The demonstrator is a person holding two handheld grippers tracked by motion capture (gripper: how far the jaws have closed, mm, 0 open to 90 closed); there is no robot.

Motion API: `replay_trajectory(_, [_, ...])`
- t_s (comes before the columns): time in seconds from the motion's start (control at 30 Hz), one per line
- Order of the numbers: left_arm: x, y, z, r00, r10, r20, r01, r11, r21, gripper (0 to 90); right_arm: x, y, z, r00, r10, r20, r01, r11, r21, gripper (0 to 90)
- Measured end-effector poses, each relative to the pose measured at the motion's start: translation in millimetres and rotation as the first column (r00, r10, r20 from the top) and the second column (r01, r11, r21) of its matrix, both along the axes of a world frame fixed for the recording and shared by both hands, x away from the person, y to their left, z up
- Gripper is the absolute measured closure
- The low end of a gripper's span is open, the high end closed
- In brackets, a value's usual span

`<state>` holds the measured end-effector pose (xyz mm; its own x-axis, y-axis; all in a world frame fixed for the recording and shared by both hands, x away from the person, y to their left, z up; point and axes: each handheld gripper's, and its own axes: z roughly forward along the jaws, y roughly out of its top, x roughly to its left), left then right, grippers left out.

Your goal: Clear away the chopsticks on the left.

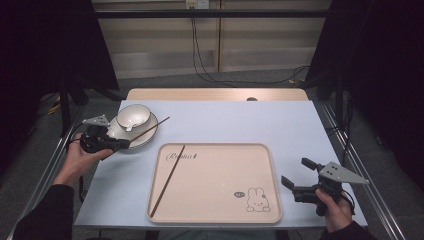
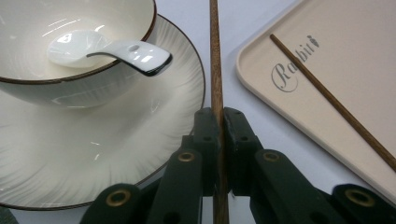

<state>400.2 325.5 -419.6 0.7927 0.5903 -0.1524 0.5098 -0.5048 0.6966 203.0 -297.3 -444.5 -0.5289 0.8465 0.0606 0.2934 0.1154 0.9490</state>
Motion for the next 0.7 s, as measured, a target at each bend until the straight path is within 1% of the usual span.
replay_trajectory(0.03, [-1.4, -0.5, 1.1, 1.0, -0.004, 0.006, 0.004, 1.0, -0.004, 84.9, 0.0, 0.1, 0.0, 1.0, 0.0, 0.001, 0.0, 1.0, 0.0, 2.5])
replay_trajectory(0.13, [-5.6, -1.6, 4.2, 1.0, -0.005, 0.008, 0.005, 0.9999, -0.011, 84.9, 0.1, 0.1, 0.0, 1.0, 0.0, 0.001, 0.0, 1.0, 0.0, 2.5])
replay_trajectory(0.17, [-8.0, -2.2, 5.4, 0.9999, -0.007, 0.01, 0.007, 0.9996, -0.026, 84.9, 0.3, 0.2, -0.1, 1.0, -0.002, 0.002, 0.002, 1.0, 0.0, 2.5])
replay_trajectory(0.2, [-12.0, -3.4, 7.1, 1.0, 0.001, 0.006, -0.001, 0.9995, -0.032, 84.8, 0.2, 0.2, -0.1, 1.0, 0.0, 0.001, 0.0, 1.0, 0.0, 2.5])
replay_trajectory(0.23, [-13.2, -3.1, 8.2, 0.9999, -0.003, 0.01, 0.003, 0.9996, -0.028, 84.8, 0.3, 0.1, -0.1, 1.0, 0.001, 0.001, -0.001, 1.0, 0.0, 2.5])
replay_trajectory(0.3, [-16.7, -3.3, 9.9, 1.0, -0.002, 0.0, 0.002, 0.9988, -0.049, 84.9, 0.3, 0.2, -0.1, 1.0, 0.002, 0.0, -0.002, 1.0, 0.001, 2.5])
replay_trajectory(0.37, [-20.2, -4.6, 11.1, 1.0, 0.003, -0.007, -0.004, 0.9986, -0.052, 84.8, 0.4, 0.4, -0.1, 1.0, 0.002, 0.001, -0.002, 1.0, 0.001, 2.5])
replay_trajectory(0.4, [-21.6, -5.1, 11.3, 0.9998, 0.004, -0.018, -0.005, 0.9981, -0.062, 84.8, 0.5, 0.6, -0.1, 1.0, 0.003, -0.001, -0.003, 1.0, 0.004, 2.5])
replay_trajectory(0.47, [-25.0, -6.2, 11.6, 0.9999, 0.003, -0.015, -0.004, 0.9982, -0.06, 84.8, 0.8, 1.2, -0.2, 1.0, -0.003, 0.001, 0.003, 1.0, 0.004, 2.5])
replay_trajectory(0.53, [-29.4, -7.5, 11.3, 0.9998, 0.005, -0.021, -0.006, 0.9982, -0.06, 84.8, 0.9, 1.1, 0.0, 1.0, 0.002, -0.003, -0.002, 1.0, 0.003, 2.5])
replay_trajectory(0.6, [-35.6, -7.9, 11.5, 0.9999, 0.011, -0.013, -0.011, 0.9981, -0.061, 84.8, 1.8, 1.3, -0.1, 1.0, 0.002, -0.002, -0.002, 1.0, 0.001, 2.5])
replay_trajectory(0.67, [-41.1, -9.0, 11.8, 1.0, 0.004, -0.008, -0.004, 0.9985, -0.055, 84.8, 2.0, 1.3, -0.1, 1.0, 0.005, -0.003, -0.005, 1.0, 0.002, 2.5])
replay_trajectory(0.7, [-44.2, -9.7, 12.2, 0.9999, 0.01, -0.006, -0.011, 0.9982, -0.06, 84.8, 2.0, 1.4, -0.1, 1.0, 0.004, -0.003, -0.004, 1.0, 0.001, 2.5])
